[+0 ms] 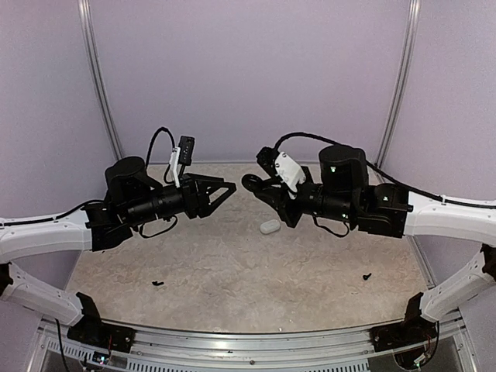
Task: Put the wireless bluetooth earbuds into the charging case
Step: Pass from the right arm to the left
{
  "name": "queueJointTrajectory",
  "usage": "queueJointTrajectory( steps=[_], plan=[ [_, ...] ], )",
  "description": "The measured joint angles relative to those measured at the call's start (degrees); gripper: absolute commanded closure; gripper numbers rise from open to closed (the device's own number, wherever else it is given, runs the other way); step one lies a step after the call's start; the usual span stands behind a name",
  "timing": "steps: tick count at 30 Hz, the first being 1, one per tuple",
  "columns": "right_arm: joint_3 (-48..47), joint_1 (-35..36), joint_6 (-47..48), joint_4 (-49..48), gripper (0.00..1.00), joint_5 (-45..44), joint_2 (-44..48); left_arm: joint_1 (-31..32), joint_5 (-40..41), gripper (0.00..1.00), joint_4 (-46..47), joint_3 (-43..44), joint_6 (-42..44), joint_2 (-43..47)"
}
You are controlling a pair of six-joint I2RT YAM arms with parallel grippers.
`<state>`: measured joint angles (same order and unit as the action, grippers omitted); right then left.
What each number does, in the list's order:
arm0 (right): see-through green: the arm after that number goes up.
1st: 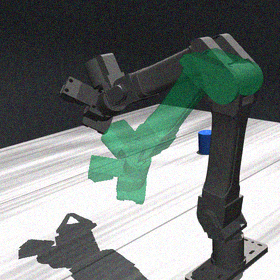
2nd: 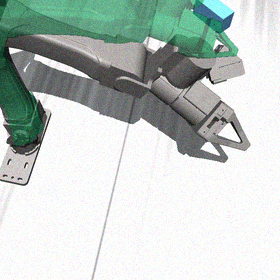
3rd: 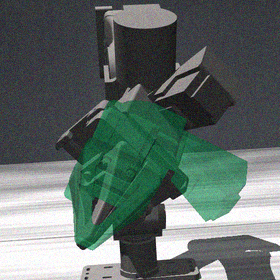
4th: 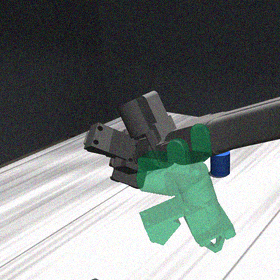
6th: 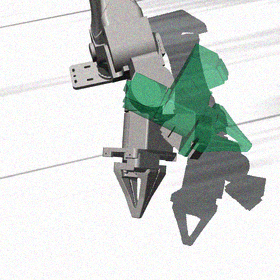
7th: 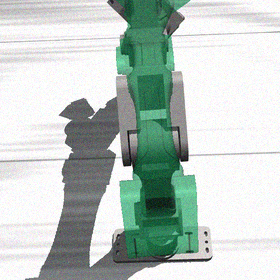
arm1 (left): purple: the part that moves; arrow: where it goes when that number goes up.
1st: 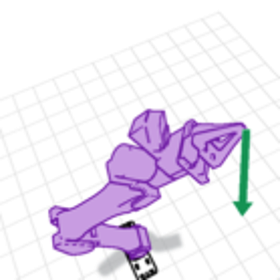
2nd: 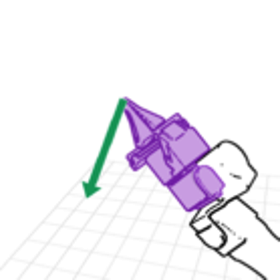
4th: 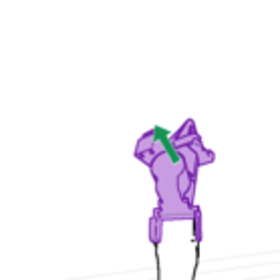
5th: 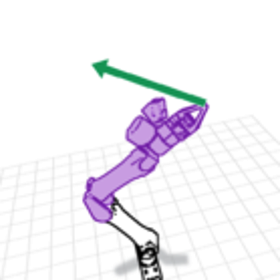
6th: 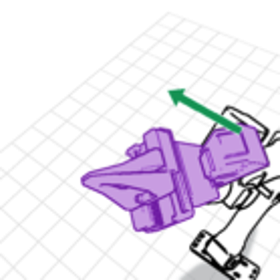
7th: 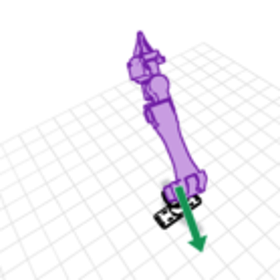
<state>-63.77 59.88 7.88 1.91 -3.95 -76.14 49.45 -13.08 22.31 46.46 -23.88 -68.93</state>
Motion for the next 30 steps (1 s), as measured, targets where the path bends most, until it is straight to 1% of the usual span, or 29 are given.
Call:
queueJointTrajectory(
  steps=[5,8,10,14,19,21,30],
  plan=[
    [0.15,5.01,8.35,-0.66,1.00,-14.38,-3.69,-0.17,-0.44,0.31,-0.76,1.16,-3.67,-3.08],
    [1.55,7.30,14.10,-3.96,1.00,-22.69,-4.94,-0.63,-1.79,0.34,0.31,1.60,-7.43,-4.70],
    [2.93,8.87,18.69,-7.34,1.00,-27.85,-5.64,-0.92,-3.15,0.34,1.33,1.60,-10.29,-5.86],
    [7.45,11.76,31.12,-19.15,1.00,-37.55,-8.13,-1.60,-5.70,0.37,2.54,1.60,-15.67,-7.93],
    [13.79,13.49,45.53,-33.00,1.00,-43.25,-10.16,-3.02,-8.22,0.41,3.32,1.60,-20.94,-8.83],
    [14.73,13.62,49.44,-36.41,1.00,-44.13,-10.38,-3.48,-9.40,0.43,3.78,1.64,-22.53,-8.94],
    [16.72,14.10,61.31,-48.65,1.00,-45.03,-10.38,-3.85,-14.36,0.44,4.81,3.78,-27.85,-12.85]
  ],
)
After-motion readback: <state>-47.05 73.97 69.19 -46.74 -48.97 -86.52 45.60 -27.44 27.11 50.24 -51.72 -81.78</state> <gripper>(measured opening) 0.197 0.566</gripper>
